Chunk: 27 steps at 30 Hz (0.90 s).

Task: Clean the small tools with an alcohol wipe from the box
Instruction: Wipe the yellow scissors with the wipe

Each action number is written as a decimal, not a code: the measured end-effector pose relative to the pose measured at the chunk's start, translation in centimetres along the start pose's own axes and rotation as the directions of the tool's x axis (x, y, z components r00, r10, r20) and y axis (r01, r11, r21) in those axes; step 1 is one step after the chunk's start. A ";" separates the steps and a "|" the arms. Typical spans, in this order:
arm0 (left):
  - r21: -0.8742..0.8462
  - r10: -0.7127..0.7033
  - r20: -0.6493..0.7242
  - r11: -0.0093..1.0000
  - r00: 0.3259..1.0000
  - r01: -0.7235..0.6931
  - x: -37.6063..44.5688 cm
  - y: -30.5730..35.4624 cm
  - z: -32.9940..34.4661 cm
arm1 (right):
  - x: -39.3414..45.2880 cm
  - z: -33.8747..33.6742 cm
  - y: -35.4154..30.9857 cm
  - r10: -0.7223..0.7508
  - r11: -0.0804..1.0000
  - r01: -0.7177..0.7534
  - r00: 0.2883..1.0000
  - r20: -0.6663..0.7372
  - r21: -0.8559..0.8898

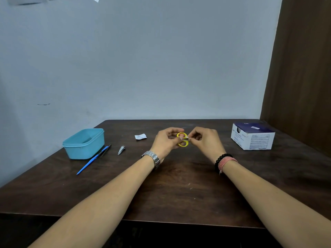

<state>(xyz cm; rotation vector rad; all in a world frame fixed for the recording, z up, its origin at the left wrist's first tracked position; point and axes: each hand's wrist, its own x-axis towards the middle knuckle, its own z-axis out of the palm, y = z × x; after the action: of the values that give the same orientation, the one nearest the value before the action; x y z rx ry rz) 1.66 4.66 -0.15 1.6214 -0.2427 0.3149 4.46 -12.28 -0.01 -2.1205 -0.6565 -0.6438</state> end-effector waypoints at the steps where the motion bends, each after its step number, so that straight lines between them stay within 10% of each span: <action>1: -0.014 -0.002 0.007 1.000 1.000 0.002 -0.1 0.0 0.0 | -0.1 0.2 -0.3 -0.023 1.000 0.023 1.000 0.005 0.012; 27: -0.231 -0.050 0.078 0.971 0.996 0.067 -0.4 0.1 -0.1 | -0.1 0.7 -0.6 -0.055 0.997 0.055 0.998 0.006 0.055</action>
<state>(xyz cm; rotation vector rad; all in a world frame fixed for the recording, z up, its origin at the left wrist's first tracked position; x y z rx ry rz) 1.28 4.76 -0.17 1.4056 -0.2757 0.1754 4.12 -11.41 -0.08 -2.0612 -0.7309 -0.6414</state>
